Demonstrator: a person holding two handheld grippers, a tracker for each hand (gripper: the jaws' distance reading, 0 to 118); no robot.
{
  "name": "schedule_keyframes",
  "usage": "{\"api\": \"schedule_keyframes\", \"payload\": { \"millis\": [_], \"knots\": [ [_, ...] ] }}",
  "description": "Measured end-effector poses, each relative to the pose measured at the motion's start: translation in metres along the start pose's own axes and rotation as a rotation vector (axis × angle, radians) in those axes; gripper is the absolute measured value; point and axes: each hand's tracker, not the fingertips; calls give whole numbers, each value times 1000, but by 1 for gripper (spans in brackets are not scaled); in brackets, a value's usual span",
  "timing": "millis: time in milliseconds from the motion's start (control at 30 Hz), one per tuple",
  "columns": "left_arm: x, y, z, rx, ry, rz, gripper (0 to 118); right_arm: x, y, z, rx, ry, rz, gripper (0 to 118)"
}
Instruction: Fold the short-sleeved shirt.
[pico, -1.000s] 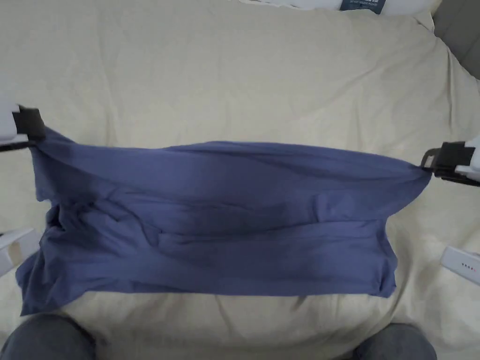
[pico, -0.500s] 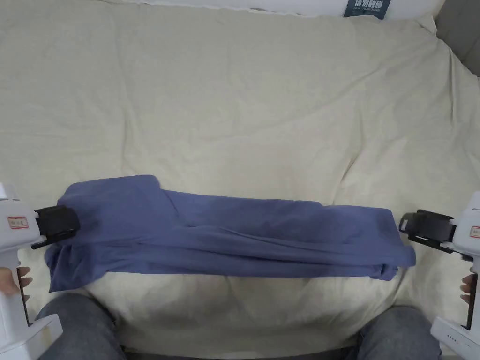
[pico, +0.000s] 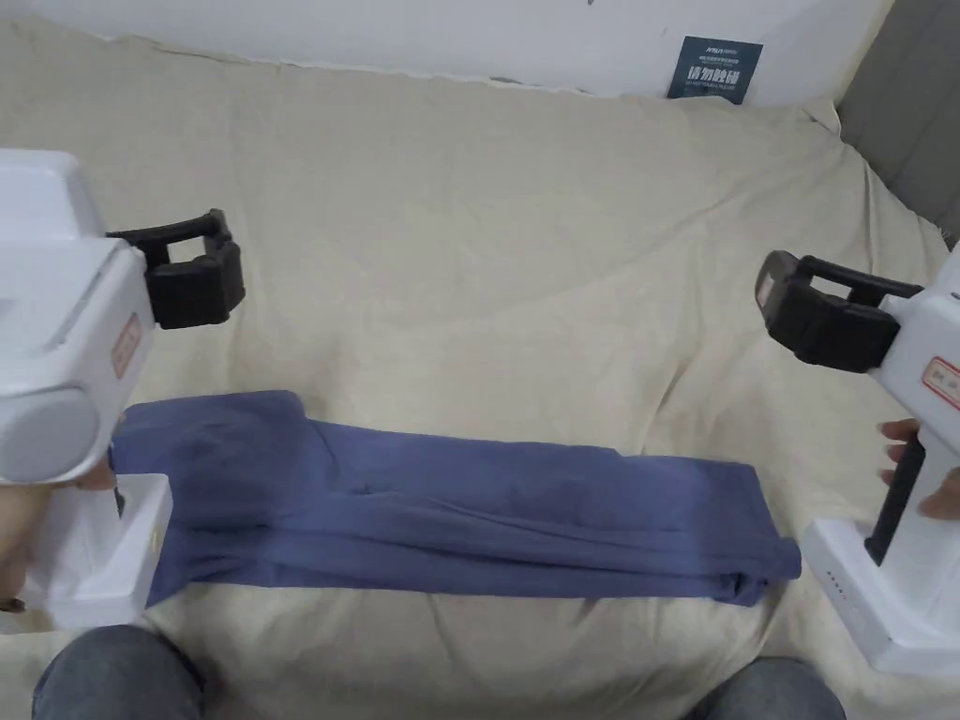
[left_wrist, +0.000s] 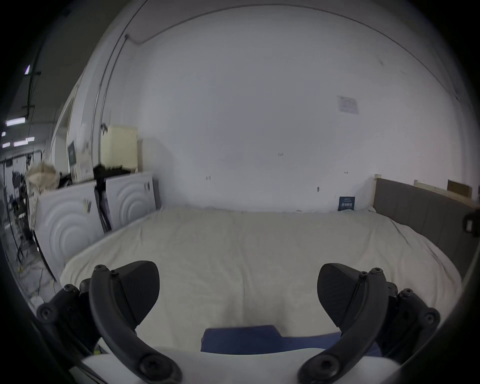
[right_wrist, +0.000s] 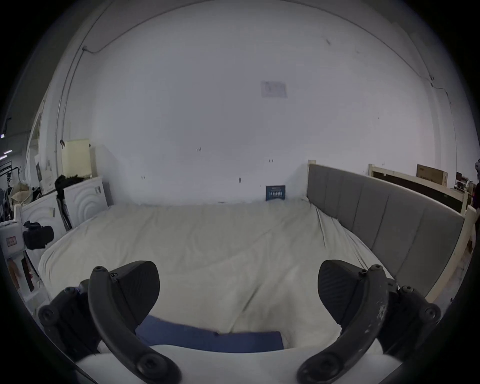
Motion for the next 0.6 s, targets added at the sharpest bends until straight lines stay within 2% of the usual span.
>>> {"api": "schedule_keyframes", "payload": {
  "millis": [33,67,100,133,167,200,233,267,367,500,533,567,600],
  "knots": [
    [4,0,3,15,-14,-21,117,-1,-1,-3,9,9,3,118],
    [7,1,5,25,-19,-28,110,-6,-2,-2,18,10,8,118],
    [9,0,5,19,-20,-24,90,-10,-4,-1,27,9,17,106],
    [10,1,5,12,-29,-21,70,-13,-6,-1,42,6,23,84],
    [10,0,4,1,-38,-13,43,-15,-8,-1,47,6,24,57],
    [9,0,3,-18,-50,0,15,-17,-9,-3,43,6,23,17],
    [8,-1,2,-39,-57,13,4,-17,-10,-4,37,11,-2,4],
    [6,-1,1,-52,-56,18,1,-16,-10,-4,33,21,-21,3],
    [-2,-3,-3,-103,-56,42,0,-17,-11,-5,9,47,-43,2],
    [-31,-4,-14,-195,-90,133,0,-18,-12,-9,-7,53,-25,2],
    [-44,-5,-19,-230,-135,170,7,-17,-13,-11,-13,54,-24,2],
    [-55,-7,-23,-271,-169,205,29,-18,-12,-10,-18,57,-25,2],
    [-70,-12,-28,-292,-157,265,79,-18,-12,-12,-26,62,-28,2]
  ]
}}
